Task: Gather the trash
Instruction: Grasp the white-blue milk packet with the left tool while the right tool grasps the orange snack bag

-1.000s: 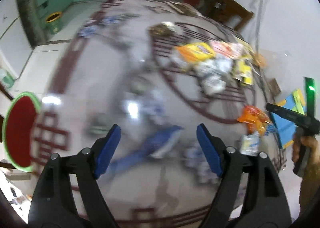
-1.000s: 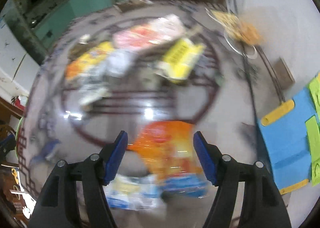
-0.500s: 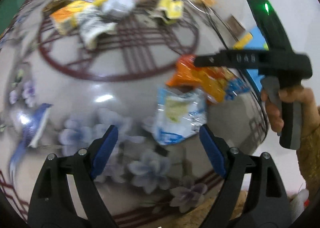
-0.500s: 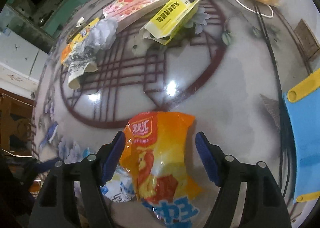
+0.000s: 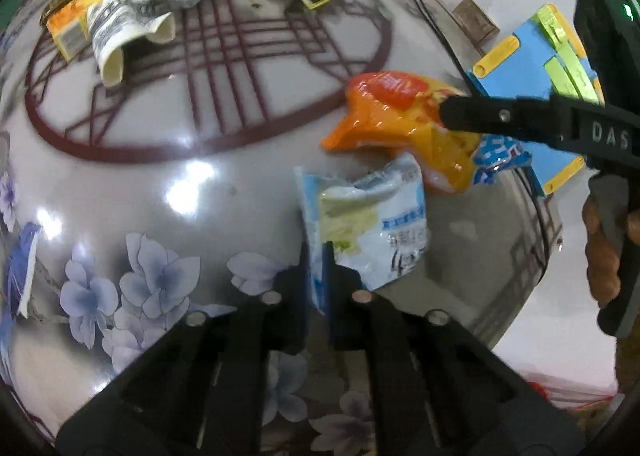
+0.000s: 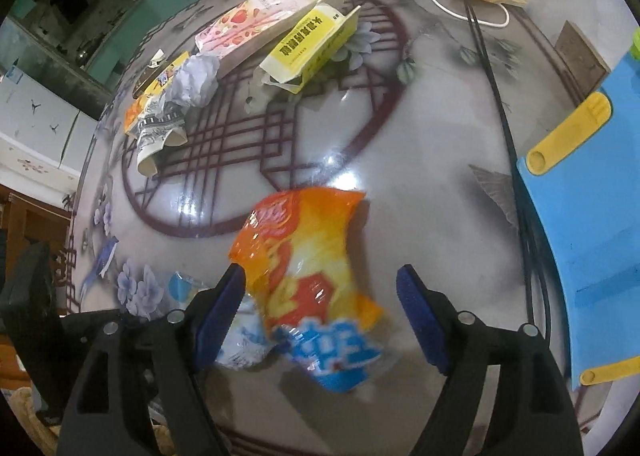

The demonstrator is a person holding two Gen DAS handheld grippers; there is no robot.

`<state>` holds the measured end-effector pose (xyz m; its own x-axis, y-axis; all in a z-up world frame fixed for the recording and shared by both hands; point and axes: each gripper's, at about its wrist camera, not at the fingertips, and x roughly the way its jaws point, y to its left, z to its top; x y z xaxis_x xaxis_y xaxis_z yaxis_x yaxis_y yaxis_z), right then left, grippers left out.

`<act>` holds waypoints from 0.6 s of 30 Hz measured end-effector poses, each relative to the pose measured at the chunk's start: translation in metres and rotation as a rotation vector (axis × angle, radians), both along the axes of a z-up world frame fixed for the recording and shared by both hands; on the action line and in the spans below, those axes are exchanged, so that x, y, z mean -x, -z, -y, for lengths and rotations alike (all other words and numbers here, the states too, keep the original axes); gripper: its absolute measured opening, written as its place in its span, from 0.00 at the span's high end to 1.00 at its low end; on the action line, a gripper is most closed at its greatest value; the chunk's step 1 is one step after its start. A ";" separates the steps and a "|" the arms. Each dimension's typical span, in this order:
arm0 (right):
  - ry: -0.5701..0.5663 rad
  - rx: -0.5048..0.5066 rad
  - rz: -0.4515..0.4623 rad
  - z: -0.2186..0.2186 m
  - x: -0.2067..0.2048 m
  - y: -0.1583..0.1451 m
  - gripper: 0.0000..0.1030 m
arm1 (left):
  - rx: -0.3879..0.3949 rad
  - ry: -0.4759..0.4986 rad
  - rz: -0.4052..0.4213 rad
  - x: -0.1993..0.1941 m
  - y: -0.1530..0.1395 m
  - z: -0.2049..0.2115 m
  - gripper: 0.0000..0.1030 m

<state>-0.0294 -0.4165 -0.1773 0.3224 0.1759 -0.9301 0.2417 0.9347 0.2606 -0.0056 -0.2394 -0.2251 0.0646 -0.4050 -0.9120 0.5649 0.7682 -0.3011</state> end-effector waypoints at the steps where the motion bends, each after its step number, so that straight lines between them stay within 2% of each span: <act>1: 0.000 -0.002 0.000 0.000 0.000 0.000 0.27 | 0.006 -0.010 0.008 0.000 -0.002 -0.003 0.97; 6: -0.007 -0.003 0.003 -0.004 -0.003 0.002 0.27 | 0.021 -0.058 0.120 -0.002 -0.030 -0.022 0.98; 10: -0.019 0.010 0.000 -0.012 -0.007 0.007 0.27 | -0.001 -0.098 0.198 -0.008 -0.052 -0.034 0.98; 15: -0.039 0.011 -0.007 -0.026 -0.014 0.013 0.28 | 0.012 -0.166 0.225 -0.021 -0.071 -0.064 0.97; 18: -0.047 0.015 -0.006 -0.033 -0.019 0.013 0.32 | 0.015 -0.208 0.245 -0.026 -0.080 -0.080 0.97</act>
